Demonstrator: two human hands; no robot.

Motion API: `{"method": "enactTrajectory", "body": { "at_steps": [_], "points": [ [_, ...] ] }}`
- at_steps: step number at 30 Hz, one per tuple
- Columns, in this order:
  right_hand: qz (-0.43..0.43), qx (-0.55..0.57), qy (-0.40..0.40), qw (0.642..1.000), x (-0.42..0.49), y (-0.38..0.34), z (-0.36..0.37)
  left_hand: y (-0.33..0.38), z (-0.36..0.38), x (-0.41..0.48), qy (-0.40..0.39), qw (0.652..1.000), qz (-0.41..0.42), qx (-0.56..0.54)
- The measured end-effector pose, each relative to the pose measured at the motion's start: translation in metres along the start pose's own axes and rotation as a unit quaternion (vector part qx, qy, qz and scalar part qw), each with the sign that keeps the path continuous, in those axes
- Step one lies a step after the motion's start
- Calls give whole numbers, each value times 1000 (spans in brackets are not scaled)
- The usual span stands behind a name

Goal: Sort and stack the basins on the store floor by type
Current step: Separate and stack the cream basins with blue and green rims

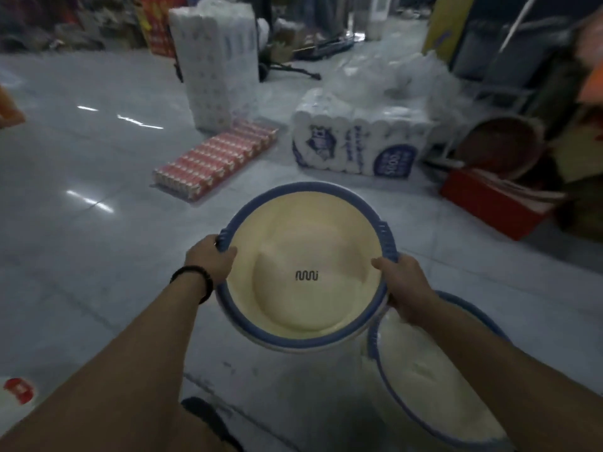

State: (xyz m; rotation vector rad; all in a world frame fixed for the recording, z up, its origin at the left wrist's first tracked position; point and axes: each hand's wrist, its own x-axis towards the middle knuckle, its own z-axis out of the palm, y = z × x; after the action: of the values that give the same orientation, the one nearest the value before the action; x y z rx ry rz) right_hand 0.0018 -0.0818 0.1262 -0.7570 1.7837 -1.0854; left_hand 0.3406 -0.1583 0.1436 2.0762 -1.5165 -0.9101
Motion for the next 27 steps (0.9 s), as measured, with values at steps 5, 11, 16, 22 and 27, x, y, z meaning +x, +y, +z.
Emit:
{"method": "enactTrajectory", "body": {
  "at_steps": [5,11,16,22,27],
  "points": [
    [-22,-3,104,994,-14,31,-139,83,86,-36,-81,992,94,27],
    [41,-4,213,976,-19,99,-250,140,192,-80,-156,977,142,37],
    [85,-97,243,961,-18,151,-276,139,257,-83,-205,966,128,90],
    [122,-212,212,946,-10,217,-296,143,303,-91,-192,930,182,255],
    [148,-274,161,936,2,237,-298,133,326,-96,-182,903,174,347]
  ]
}}
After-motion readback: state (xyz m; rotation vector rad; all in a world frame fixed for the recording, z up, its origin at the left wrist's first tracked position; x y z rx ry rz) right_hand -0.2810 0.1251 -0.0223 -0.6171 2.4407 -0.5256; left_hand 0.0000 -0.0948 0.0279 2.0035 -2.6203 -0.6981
